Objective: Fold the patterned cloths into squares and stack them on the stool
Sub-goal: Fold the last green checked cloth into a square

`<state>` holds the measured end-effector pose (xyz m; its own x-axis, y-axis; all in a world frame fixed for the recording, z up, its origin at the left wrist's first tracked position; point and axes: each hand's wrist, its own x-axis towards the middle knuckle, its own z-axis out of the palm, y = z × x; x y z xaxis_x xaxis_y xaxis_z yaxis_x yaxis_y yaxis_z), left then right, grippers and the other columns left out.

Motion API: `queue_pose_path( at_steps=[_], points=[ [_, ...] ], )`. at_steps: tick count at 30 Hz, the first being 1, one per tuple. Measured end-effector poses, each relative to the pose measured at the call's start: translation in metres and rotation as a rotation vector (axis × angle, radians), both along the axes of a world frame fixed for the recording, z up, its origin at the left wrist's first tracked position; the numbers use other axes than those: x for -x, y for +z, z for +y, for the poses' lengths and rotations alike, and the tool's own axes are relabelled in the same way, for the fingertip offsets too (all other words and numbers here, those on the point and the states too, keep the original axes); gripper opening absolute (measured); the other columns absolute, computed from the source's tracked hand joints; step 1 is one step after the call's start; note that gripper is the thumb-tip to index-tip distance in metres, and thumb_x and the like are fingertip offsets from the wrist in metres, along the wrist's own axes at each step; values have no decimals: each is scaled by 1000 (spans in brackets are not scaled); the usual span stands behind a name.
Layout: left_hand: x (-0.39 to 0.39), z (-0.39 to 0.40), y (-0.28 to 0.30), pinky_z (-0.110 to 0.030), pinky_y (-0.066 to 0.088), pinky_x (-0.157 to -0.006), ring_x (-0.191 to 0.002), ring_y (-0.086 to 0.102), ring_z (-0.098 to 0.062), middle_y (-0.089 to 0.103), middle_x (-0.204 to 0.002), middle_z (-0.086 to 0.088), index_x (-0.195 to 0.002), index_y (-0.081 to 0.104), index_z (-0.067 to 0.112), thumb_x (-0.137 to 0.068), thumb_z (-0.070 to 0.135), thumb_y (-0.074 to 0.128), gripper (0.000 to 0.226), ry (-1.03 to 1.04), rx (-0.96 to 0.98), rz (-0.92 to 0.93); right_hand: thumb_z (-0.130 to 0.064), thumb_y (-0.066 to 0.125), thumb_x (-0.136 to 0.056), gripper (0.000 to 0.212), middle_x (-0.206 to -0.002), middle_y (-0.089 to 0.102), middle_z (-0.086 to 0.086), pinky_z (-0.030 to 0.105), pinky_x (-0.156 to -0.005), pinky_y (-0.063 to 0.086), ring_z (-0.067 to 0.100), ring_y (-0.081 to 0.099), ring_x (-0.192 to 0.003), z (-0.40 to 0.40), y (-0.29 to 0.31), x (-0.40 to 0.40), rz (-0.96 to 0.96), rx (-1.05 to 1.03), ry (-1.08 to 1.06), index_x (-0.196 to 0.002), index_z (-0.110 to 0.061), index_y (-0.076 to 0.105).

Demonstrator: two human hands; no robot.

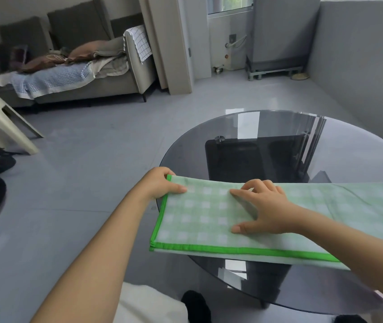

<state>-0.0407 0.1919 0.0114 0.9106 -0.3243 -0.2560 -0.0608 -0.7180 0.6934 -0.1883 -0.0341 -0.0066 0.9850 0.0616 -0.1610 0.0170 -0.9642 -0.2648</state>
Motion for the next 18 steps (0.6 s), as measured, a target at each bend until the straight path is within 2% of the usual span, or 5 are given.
queue_pose_path(
  at_steps=[5,8,11,14,18],
  points=[
    [-2,6,8,-45,51,-90,-81,67,-29,72,-90,-15,-88,69,3,-79,11,74,13,77,198,223,-78,59,-62,108,-142,17,-9,34,-112,10,17,14,-133,1,-2,3,60,-13,1,-148,-34,10],
    [-1,1,18,-38,53,-87,-72,68,-22,73,-86,-11,-91,68,2,-80,12,72,15,97,310,266,-77,61,-61,114,-146,11,-10,34,-113,4,18,6,-137,3,-3,7,92,-20,7,-149,-32,3],
    [2,-7,29,-40,52,-92,-88,66,-28,69,-102,-19,-103,65,-3,-83,15,68,27,82,436,310,-79,59,-60,117,-147,9,-10,34,-113,3,18,4,-138,2,-5,9,98,-33,7,-149,-31,1],
    [11,-19,41,-37,55,-81,-78,67,-26,69,-92,-16,-96,64,0,-86,19,65,22,66,562,320,-94,43,-42,131,-150,6,-10,34,-114,4,18,2,-139,1,-7,11,100,-62,25,-149,-30,1],
    [24,-42,54,-37,51,-82,-75,62,-27,66,-80,-12,-87,62,4,-85,28,66,24,58,671,308,-70,62,-66,104,-154,9,-11,32,-116,5,15,3,-142,-5,-5,22,47,-188,-1,-149,-29,13]
  ],
)
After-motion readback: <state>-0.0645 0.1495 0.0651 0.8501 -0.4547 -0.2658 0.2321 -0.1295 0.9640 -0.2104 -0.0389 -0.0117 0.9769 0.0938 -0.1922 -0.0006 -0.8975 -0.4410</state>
